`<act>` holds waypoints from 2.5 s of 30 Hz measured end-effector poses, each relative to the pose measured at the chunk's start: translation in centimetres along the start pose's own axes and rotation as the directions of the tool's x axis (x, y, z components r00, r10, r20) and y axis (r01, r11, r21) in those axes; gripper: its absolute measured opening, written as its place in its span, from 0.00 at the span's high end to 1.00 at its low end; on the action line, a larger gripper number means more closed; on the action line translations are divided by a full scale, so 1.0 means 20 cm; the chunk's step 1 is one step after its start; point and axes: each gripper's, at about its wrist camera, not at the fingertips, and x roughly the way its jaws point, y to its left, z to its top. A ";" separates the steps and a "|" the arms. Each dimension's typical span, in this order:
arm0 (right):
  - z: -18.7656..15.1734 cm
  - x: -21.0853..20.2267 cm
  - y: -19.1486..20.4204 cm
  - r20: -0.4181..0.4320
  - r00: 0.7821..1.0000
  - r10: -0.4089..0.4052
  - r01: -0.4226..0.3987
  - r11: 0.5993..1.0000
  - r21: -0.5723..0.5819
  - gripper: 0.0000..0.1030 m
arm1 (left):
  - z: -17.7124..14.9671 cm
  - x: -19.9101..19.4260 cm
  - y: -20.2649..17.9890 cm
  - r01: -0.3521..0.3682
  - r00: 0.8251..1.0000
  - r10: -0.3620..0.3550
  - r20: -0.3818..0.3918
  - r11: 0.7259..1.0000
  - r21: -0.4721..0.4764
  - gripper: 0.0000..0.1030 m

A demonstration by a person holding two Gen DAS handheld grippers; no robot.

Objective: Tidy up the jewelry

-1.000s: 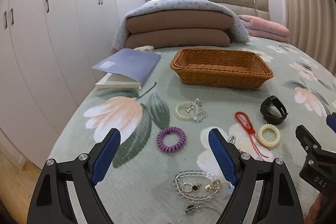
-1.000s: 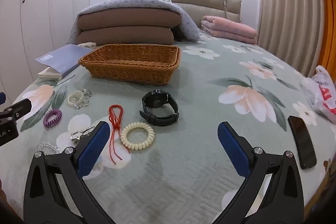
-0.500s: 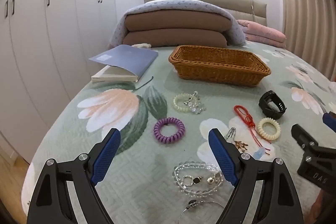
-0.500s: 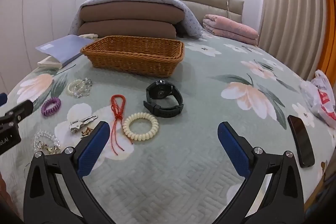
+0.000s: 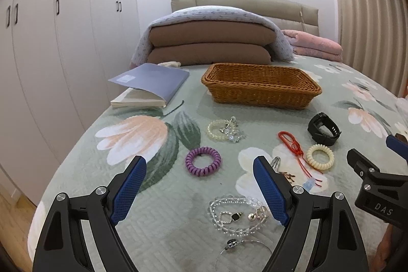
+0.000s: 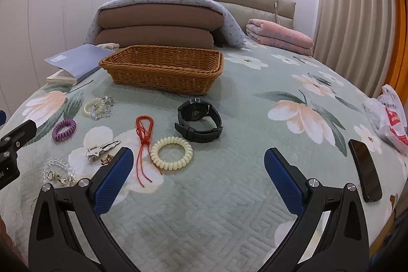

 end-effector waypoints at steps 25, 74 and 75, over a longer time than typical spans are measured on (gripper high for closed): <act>-0.01 0.00 0.01 0.005 1.000 -0.002 0.002 1.000 -0.004 0.00 | -0.03 0.01 -0.01 0.024 1.000 -0.024 -0.013 1.000 0.010 0.16; 0.10 0.14 -0.20 -0.094 0.990 0.102 -0.094 0.991 0.094 0.01 | -0.07 0.09 0.55 0.205 0.928 -0.223 -0.298 0.975 -0.091 0.17; 0.11 0.14 -0.20 -0.097 0.989 0.110 -0.101 0.990 0.095 0.02 | -0.07 0.12 0.54 0.244 0.910 -0.268 -0.317 0.963 -0.112 0.17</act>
